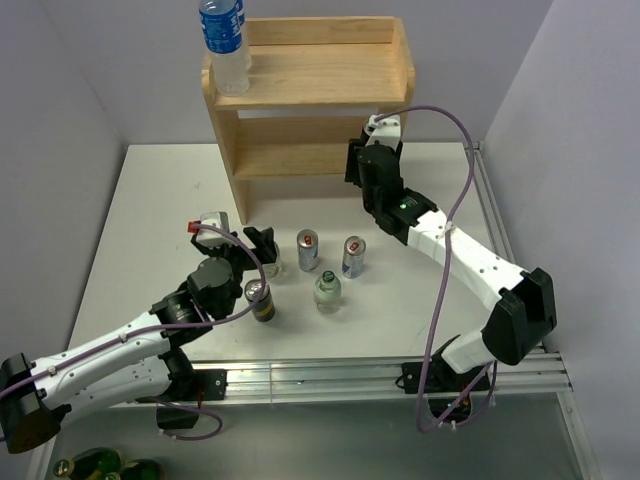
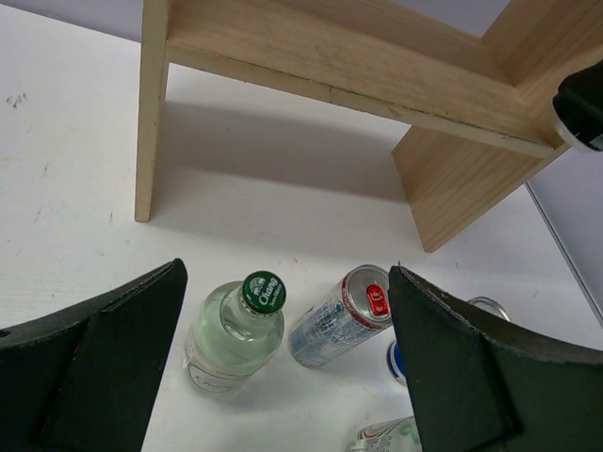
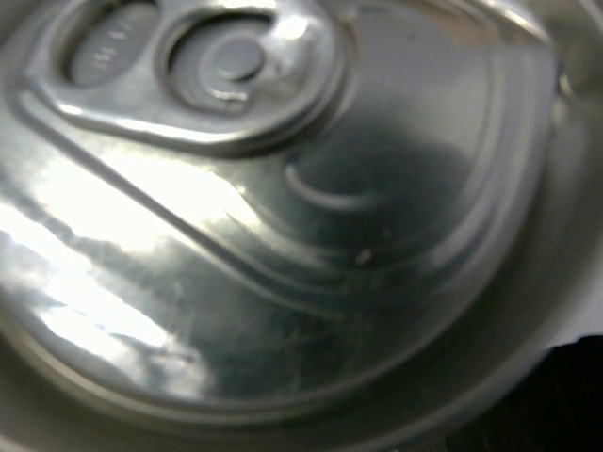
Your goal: Place and organize the beverage onto the shelf
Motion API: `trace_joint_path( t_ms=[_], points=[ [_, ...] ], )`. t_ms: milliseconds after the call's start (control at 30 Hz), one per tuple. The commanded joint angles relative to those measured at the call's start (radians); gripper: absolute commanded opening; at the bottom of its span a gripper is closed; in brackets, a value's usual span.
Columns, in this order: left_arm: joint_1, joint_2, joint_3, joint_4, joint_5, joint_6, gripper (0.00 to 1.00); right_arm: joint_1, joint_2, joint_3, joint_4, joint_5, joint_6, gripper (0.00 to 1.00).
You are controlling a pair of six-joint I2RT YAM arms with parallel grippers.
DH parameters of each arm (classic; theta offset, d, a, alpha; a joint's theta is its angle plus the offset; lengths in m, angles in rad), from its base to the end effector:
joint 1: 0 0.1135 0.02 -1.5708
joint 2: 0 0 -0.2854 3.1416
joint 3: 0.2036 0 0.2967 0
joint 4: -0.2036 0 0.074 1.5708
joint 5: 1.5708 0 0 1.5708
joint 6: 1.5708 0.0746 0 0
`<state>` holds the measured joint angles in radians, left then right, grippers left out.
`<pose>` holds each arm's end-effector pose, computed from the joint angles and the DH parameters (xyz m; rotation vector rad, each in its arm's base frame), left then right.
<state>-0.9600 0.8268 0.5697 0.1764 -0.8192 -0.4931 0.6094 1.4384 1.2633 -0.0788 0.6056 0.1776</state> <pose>0.1866 -0.1715 0.2976 -0.2415 1.6261 -0.4399 0.3604 0.1998 0.3709 0.0378 1.7784 0.0140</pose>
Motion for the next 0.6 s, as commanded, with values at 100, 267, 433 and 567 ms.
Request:
trace_joint_path(
  t_ms=[100, 267, 433, 567],
  points=[
    [0.003, -0.011, -0.01, 0.046, -0.018, 0.024, 0.95, -0.023, 0.043, 0.16, 0.109, -0.01, -0.03, 0.0],
    [0.006, -0.014, -0.017, 0.044, -0.017, 0.022, 0.95, -0.059, 0.1, 0.168, 0.136, -0.024, -0.01, 0.0],
    [0.009, -0.009, -0.021, 0.043, -0.015, 0.022, 0.95, -0.088, 0.168, 0.188, 0.159, -0.036, -0.001, 0.0],
    [0.01, -0.009, -0.024, 0.046, -0.017, 0.022, 0.95, -0.108, 0.217, 0.211, 0.165, -0.036, 0.005, 0.0]
  ],
)
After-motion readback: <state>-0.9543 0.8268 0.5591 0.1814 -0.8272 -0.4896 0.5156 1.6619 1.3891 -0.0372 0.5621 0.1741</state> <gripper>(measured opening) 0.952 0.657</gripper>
